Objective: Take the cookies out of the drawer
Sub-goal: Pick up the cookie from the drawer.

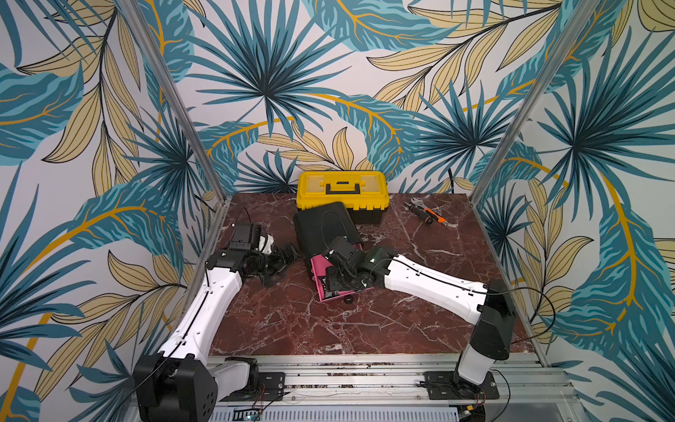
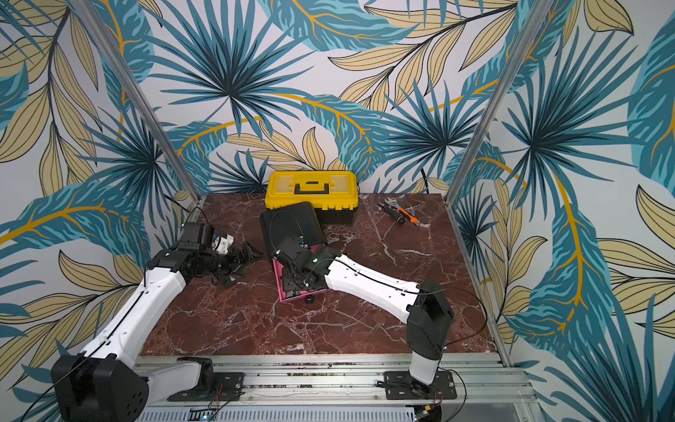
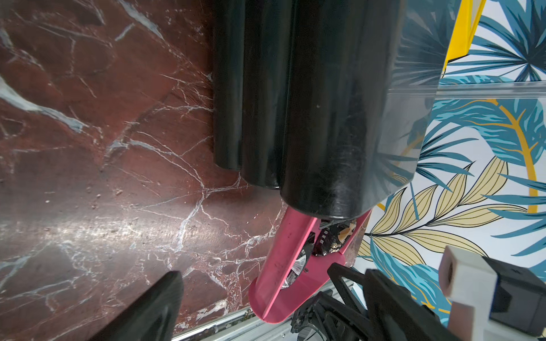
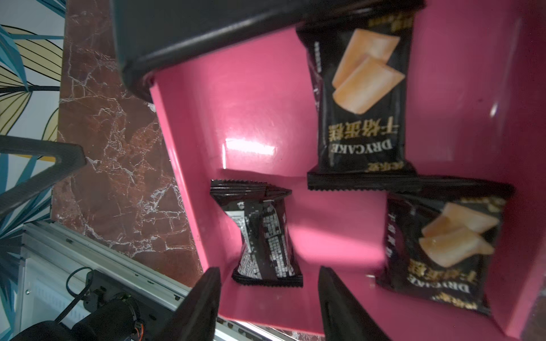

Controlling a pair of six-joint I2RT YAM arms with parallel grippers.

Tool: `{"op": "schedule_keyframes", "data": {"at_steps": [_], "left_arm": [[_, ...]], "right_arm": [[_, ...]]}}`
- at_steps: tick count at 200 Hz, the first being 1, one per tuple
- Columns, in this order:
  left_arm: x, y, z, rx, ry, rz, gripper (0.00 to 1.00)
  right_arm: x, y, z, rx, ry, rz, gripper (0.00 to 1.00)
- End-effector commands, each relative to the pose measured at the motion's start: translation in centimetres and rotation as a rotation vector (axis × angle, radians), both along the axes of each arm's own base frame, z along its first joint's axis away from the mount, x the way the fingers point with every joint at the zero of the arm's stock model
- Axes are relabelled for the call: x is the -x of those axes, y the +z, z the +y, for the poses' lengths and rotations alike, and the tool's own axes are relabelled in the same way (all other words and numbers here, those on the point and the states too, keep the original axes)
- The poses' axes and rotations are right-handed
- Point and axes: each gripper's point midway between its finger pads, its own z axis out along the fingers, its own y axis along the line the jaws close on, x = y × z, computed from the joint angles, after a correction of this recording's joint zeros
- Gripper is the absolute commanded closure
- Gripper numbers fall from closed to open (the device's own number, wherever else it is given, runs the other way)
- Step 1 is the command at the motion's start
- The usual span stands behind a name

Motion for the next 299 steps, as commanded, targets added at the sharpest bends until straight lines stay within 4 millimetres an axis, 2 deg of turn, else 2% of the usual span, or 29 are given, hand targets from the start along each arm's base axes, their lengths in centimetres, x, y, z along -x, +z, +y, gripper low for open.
{"op": "schedule_keyframes", "data": {"at_steps": [1, 48, 105, 150, 167, 189, 233, 274, 299], "left_arm": [[-0.2, 1.1, -0.1, 0.008, -0.018, -0.031, 0.00], [-0.6, 1.5, 0.2, -0.023, -0.028, -0.040, 0.00], [-0.9, 1.6, 0.3, -0.031, -0.026, -0.035, 0.00], [-1.0, 2.4, 0.4, -0.039, -0.027, -0.047, 0.00], [-1.1, 2.7, 0.4, -0.045, -0.031, -0.053, 0.00], [-0.9, 3.3, 0.5, -0.056, -0.033, -0.062, 0.00], [-0.9, 5.0, 0.2, -0.059, -0.040, -0.097, 0.00], [-1.0, 7.0, -1.4, -0.056, -0.075, -0.144, 0.00], [-1.3, 8.7, -2.5, -0.045, -0.091, -0.179, 0.00]], "right_arm": [[-0.1, -0.8, -0.6, 0.061, -0.005, -0.004, 0.42], [-0.3, -2.3, 1.5, 0.074, 0.035, 0.028, 0.43], [-0.8, -4.1, 0.8, 0.140, 0.000, 0.028, 0.48], [-1.2, -4.2, 0.7, 0.161, 0.006, 0.010, 0.62], [-1.3, -4.0, 0.6, 0.162, 0.005, 0.001, 0.71], [-1.4, -3.3, 0.5, 0.154, 0.007, -0.014, 0.77], [-1.2, -0.4, 0.0, 0.119, 0.017, -0.060, 0.83], [-0.8, 2.9, -1.3, 0.102, 0.035, -0.114, 0.87], [-0.6, 5.3, -3.0, 0.102, 0.033, -0.161, 0.88]]}}
